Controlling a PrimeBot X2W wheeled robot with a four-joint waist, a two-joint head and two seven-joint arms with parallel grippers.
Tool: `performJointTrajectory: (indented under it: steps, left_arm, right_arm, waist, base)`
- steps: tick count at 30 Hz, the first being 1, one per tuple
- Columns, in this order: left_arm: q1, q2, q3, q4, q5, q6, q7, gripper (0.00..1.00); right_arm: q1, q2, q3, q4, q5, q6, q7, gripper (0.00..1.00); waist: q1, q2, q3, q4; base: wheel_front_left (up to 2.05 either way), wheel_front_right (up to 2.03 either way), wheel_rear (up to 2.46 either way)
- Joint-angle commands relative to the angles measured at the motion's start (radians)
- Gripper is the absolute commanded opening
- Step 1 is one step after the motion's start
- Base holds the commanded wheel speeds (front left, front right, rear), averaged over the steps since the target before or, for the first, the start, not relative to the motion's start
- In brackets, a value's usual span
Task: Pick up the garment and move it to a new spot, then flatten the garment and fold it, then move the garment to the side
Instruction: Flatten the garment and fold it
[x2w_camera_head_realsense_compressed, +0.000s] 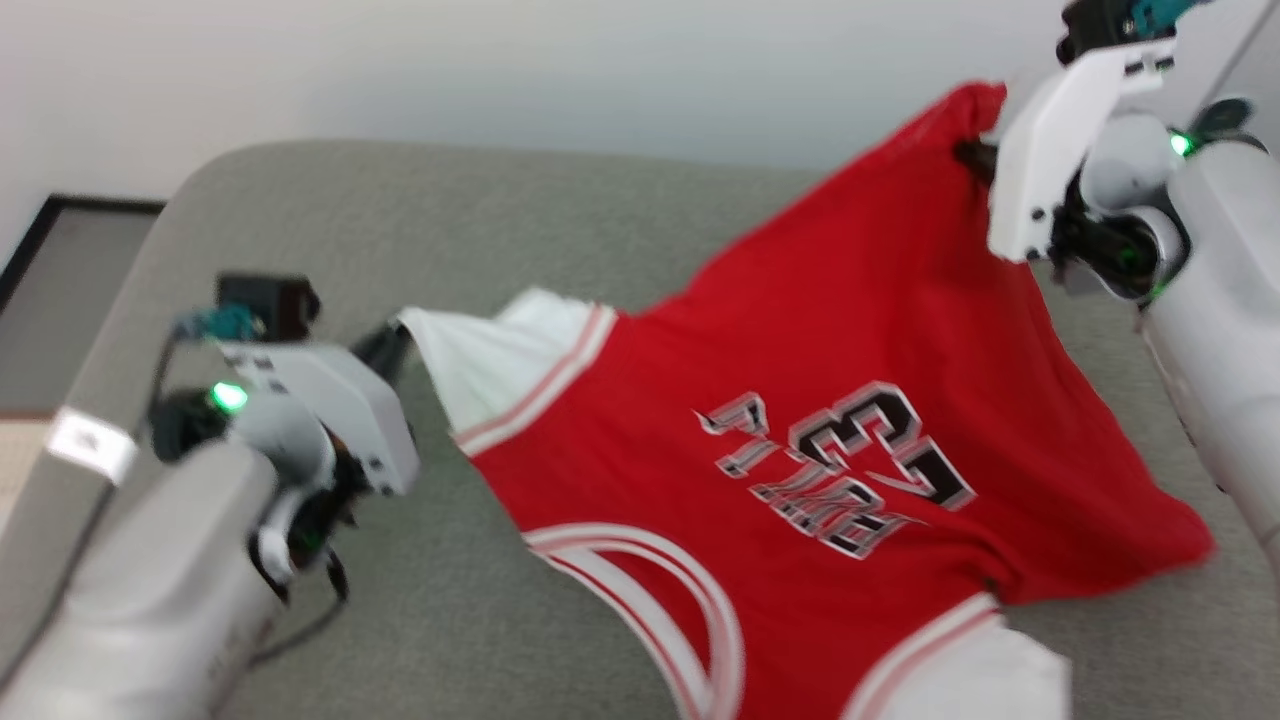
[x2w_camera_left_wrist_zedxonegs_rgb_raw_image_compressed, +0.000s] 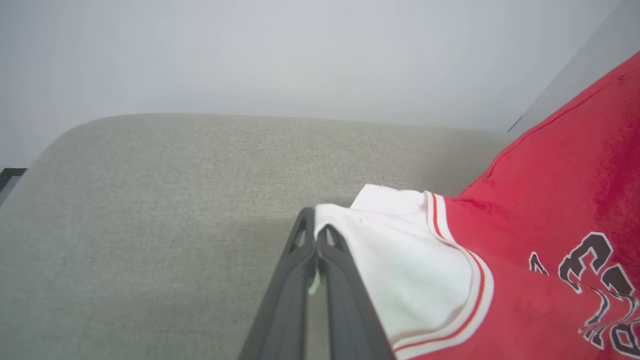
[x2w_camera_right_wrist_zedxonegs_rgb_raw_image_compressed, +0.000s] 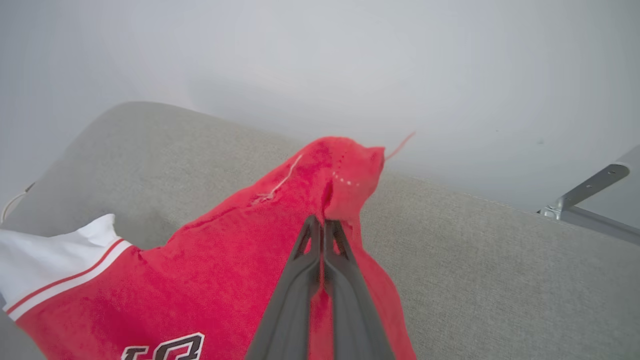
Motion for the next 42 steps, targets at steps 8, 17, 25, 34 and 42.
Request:
performJointTrajectory:
  steps: [8,17,25,34,42]
  left_arm:
    - [-0.228,0.0,-0.003,0.105,0.015,-0.028,0.124,0.0]
    - [-0.478,-0.033,-0.015,0.304,0.053,-0.086,0.183,0.0]
    - [-0.705,-0.04,-0.018,0.435,0.098,-0.103,0.19,0.0]
    - [-0.916,-0.053,-0.027,0.535,0.146,-0.117,0.17,0.0]
    - [-1.082,-0.087,0.002,0.586,0.142,-0.121,0.109,0.0]
  right_arm:
    - [-0.109,0.136,-0.031,0.161,-0.081,-0.001,-0.186,0.0]
    - [-0.227,0.207,-0.065,0.267,-0.129,-0.001,-0.381,0.0]
    - [-0.313,0.225,-0.101,0.296,-0.154,-0.001,-0.445,0.0]
    - [-0.392,0.225,-0.097,0.291,-0.123,-0.001,-0.492,0.0]
    - [-0.504,0.212,-0.133,0.299,-0.167,-0.001,-0.577,0.0]
  waist:
    - [-0.0001,-0.0001,-0.103,-0.133]
    - [-0.0001,-0.0001,-0.121,-0.202]
    - [-0.0001,-0.0001,-0.097,-0.254]
    - [-0.0001,-0.0001,-0.012,-0.276]
    - [-0.0001,-0.0001,0.174,-0.275]
  base:
    - [0.0,0.0,0.0]
    - [0.0,0.0,0.0]
    - [0.0,0.0,0.0]
    - [0.0,0.0,0.0]
    - [0.0,0.0,0.0]
